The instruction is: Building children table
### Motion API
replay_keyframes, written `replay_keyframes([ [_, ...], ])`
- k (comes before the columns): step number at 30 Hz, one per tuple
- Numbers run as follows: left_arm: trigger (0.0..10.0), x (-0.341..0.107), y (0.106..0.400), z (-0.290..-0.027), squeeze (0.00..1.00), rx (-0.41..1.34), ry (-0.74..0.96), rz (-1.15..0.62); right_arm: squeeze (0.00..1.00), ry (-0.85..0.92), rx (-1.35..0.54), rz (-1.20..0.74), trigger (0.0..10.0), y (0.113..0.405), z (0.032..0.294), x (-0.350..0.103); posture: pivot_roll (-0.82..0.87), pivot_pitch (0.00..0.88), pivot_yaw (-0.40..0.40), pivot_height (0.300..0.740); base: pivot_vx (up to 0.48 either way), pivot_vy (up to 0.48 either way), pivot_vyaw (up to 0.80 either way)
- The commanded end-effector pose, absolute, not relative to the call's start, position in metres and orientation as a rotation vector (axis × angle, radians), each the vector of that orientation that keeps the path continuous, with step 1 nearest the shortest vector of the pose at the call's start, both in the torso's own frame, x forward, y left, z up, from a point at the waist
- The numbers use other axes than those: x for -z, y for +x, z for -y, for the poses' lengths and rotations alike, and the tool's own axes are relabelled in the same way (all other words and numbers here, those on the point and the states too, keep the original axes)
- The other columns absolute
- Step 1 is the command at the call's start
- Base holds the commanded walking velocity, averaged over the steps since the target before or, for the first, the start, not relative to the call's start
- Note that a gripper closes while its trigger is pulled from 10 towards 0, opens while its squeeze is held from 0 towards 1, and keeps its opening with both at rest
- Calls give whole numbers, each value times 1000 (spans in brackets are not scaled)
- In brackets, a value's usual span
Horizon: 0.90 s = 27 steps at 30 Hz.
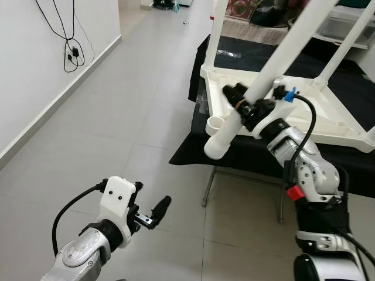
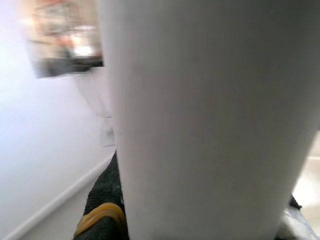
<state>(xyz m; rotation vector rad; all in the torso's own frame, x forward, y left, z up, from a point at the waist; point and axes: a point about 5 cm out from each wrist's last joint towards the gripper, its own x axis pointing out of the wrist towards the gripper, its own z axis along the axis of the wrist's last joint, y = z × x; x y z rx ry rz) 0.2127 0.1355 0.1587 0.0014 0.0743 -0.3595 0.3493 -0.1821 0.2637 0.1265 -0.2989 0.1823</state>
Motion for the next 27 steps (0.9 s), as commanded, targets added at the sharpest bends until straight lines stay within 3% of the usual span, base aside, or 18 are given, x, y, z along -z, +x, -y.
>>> replay_keyframes([
  [1,10000,-161,212,-139,0,248,18,-41,0,40,-39,354,10000,345,187,-265,97,101,-125,740,0,0,0],
  [12,10000,-173,222,-140,0,152,71,40,0,59,-85,430,10000,341,160,-273,101,97,-123,740,0,0,-220],
  [27,10000,-184,229,-136,0,154,105,105,0,82,-42,479,10000,344,153,-289,109,92,-121,740,312,0,0],
])
